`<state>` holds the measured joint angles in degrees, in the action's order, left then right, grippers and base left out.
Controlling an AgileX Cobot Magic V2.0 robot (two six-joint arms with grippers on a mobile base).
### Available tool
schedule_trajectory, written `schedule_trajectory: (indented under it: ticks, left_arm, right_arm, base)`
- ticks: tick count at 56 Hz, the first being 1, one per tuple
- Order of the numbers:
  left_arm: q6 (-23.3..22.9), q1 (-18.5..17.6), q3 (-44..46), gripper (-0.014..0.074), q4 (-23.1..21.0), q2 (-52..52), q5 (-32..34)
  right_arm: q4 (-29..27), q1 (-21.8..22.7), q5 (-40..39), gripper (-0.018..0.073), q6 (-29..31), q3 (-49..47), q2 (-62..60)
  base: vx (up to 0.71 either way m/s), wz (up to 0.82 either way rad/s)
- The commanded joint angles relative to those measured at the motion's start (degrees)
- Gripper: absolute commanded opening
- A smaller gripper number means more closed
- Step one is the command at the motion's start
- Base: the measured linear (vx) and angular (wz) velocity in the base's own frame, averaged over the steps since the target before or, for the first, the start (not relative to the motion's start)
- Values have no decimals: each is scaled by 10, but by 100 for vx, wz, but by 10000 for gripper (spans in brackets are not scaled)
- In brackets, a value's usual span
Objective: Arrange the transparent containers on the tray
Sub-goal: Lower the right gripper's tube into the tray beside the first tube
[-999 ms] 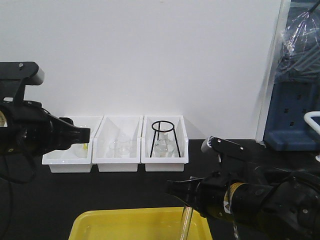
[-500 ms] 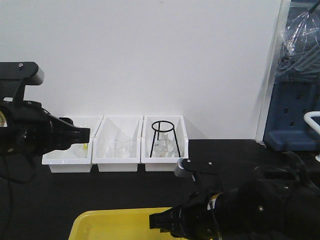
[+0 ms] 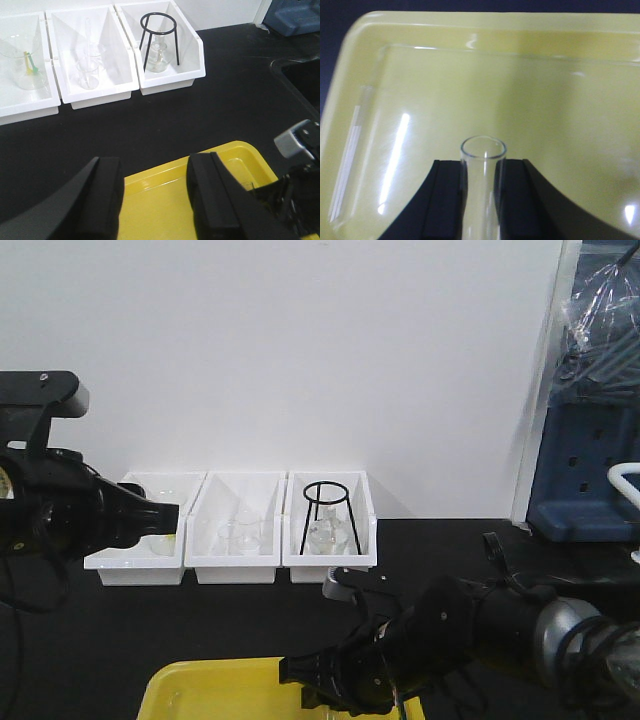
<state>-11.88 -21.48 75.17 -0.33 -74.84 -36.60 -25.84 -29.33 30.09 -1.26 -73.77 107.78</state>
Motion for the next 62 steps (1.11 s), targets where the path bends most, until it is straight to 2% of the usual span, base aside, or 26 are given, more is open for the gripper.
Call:
schedule_trajectory:
  ticks: [1, 11, 25, 43, 51, 62]
  left_arm:
    - [-4, -2, 18, 433, -2, 18, 39]
    - [-5, -2, 18, 433, -2, 18, 39]
    - [-5, -2, 18, 433, -7, 18, 39]
    - [-5, -2, 18, 433, -17, 18, 40]
    - [-5, -2, 18, 433, -17, 18, 38]
    - [-5, -2, 18, 433, -17, 18, 38]
  right_arm:
    - [-8, 16, -13, -11, -2, -23, -15]
    - [-5, 23, -18, -11, 13, -22, -3]
    - [-6, 22, -66, -11, 13, -22, -1]
    - [-9, 22, -55, 4, 13, -22, 42]
    - [-9, 22, -55, 56, 17, -22, 48]
    - [-10, 22, -61, 218, 20, -22, 48]
  base:
    - [0, 0]
    - [0, 0]
    - [0, 0]
    - [0, 0]
    - [0, 0]
    - [0, 0]
